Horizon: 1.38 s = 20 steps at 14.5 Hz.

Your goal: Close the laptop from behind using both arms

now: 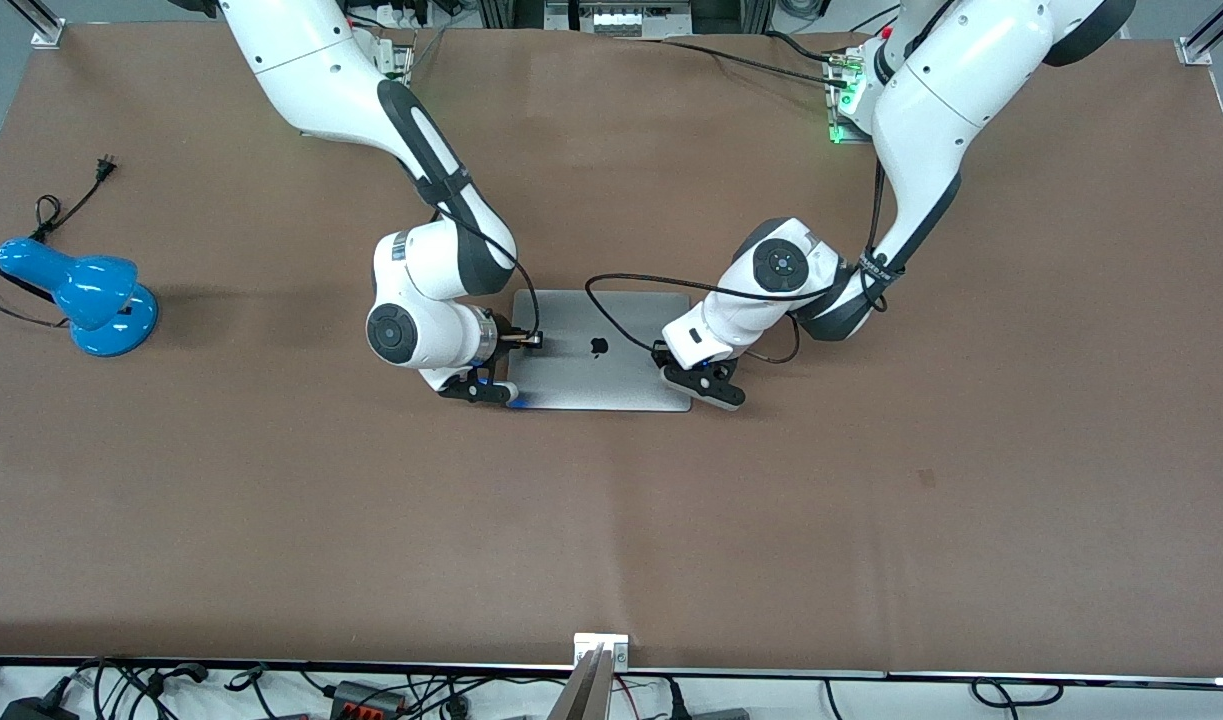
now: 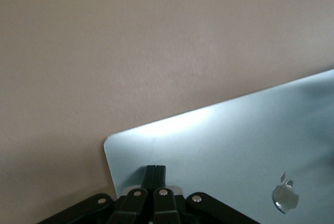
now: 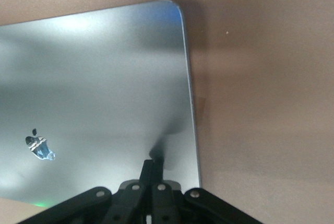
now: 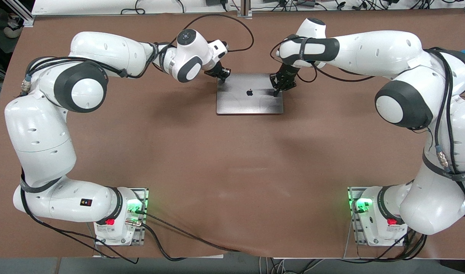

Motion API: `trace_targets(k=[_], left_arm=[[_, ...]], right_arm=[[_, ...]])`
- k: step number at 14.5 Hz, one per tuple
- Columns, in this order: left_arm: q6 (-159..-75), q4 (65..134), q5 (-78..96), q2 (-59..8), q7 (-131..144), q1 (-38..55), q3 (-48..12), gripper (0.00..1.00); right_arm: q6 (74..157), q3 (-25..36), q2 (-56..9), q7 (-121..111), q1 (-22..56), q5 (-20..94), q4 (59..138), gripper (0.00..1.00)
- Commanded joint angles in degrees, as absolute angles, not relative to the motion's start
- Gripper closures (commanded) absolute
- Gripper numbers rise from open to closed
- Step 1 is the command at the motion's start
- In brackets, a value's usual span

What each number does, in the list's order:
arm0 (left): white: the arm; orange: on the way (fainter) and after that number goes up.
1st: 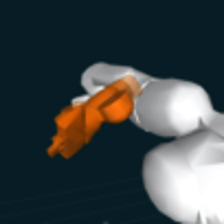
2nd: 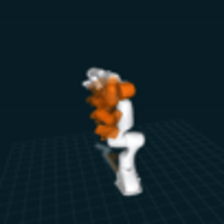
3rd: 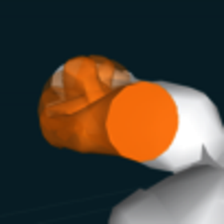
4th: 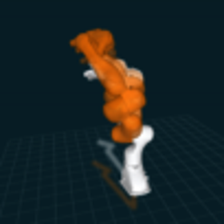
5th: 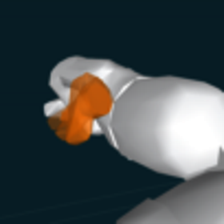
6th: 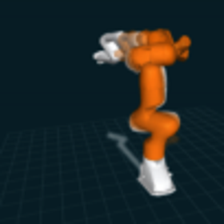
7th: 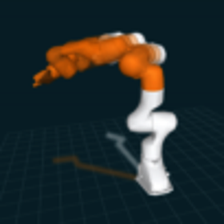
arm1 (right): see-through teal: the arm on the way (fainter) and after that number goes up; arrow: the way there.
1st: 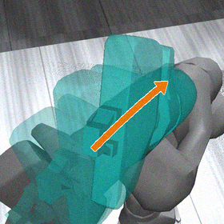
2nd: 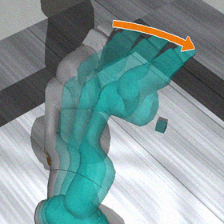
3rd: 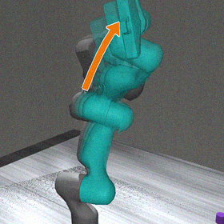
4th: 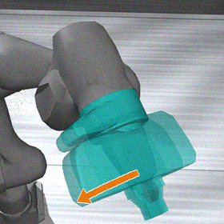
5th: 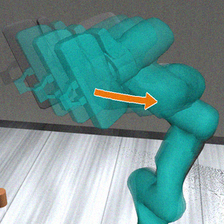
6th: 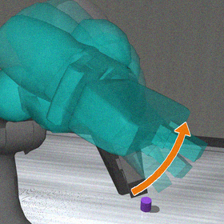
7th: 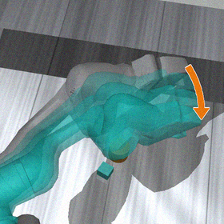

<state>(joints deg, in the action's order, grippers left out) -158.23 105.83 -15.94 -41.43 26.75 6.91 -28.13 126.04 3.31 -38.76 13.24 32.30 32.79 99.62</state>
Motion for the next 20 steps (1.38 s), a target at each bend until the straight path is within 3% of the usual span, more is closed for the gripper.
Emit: trace_targets(k=[1,7,8,10,11,12,13,17,20], left_arm=[[-150.33,105.74,-17.84,-35.88,27.51,6.77,-28.47,0.99],[-121.17,104.07,-17.67,-23.83,26.02,6.68,-30.67,0.98],[-116.24,102.67,-17.58,-22.34,25.93,6.68,-31.11,0.94],[-105.79,98.55,-17.31,-21.27,25.84,6.68,-31.90,0.78],[-99.73,94.00,-17.31,-20.83,25.93,6.77,-32.34,0.47],[-95.41,90.65,-17.31,-20.83,25.75,6.68,-32.60,0.04],[-92.23,88.01,-17.23,-20.66,25.75,6.59,-32.61,0.00],[-82.55,81.66,-15.74,-18.47,9.72,-1.73,-32.87,0.00],[-81.48,80.07,-8.73,-15.04,5.19,-10.17,-32.78,0.00]], right_arm=[[128.94,3.34,-39.91,13.01,32.35,33.14,98.00,1.00],[118.58,7.90,-31.83,12.48,31.11,32.87,98.00,1.00],[116.65,8.95,-30.08,12.48,31.11,32.87,98.00,1.00],[112.87,11.68,-27.17,12.48,31.38,32.70,98.00,1.00],[110.76,12.91,-25.42,12.48,31.29,31.04,97.91,1.00],[109.09,13.44,-23.49,12.39,31.12,28.50,97.65,1.00],[106.46,14.32,-21.55,12.22,30.94,26.04,97.21,1.00],[90.66,20.11,-18.37,11.08,30.24,21.11,88.72,1.00],[78.43,23.37,-18.37,7.83,30.23,15.66,80.70,1.00]])
